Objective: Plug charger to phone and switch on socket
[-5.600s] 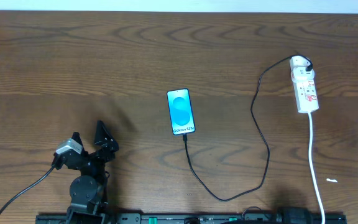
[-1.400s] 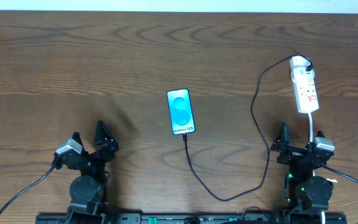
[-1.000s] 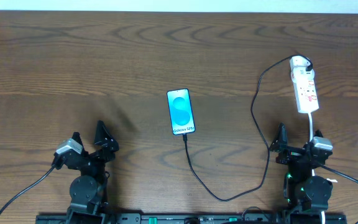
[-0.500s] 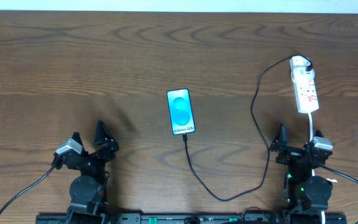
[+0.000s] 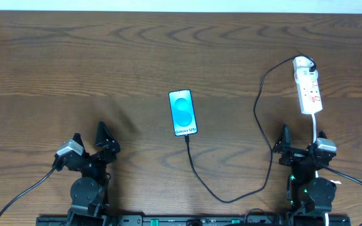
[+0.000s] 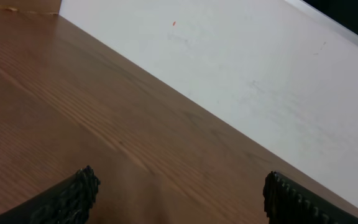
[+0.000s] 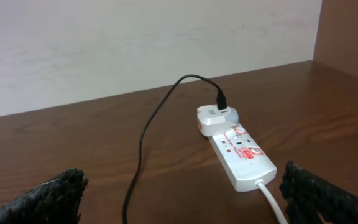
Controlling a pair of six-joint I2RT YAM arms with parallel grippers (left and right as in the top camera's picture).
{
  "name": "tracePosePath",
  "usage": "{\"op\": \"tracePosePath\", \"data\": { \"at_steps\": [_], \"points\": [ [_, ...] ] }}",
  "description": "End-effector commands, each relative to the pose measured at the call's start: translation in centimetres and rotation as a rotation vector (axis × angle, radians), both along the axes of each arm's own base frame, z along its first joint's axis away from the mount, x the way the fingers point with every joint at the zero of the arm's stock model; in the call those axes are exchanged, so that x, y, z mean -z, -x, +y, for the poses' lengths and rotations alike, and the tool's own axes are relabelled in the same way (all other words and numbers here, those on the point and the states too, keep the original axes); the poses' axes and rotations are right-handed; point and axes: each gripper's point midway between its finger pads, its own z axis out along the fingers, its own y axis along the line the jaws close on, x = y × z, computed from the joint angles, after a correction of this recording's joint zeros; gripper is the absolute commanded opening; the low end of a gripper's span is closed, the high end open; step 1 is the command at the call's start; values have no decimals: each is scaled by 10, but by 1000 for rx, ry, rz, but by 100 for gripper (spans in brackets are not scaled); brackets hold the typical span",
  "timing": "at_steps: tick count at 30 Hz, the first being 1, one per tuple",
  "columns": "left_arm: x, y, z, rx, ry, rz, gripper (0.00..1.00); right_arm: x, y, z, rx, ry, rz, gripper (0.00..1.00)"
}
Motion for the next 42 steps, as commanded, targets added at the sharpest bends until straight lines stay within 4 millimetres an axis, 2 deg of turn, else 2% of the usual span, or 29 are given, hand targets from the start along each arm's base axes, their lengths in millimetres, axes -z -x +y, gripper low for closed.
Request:
{"op": "tracePosePath", "data": {
  "at_steps": [1,7,16,25,42],
  "points": [
    [16,1,1,-3,-12,51,98,0,0,3,-14,14,0,99],
    [16,1,2,-9,-24,54,98,0,0,3,-14,14,0,99],
    [18,-3,-30,191,-143,73,98,0,0,3,-14,14,0,99],
    [25,-2,-51,333,-334,104,98,0,0,3,-14,14,0,99],
    [24,-2,-51,333,-334,103,98,0,0,3,-14,14,0,99]
  ]
}}
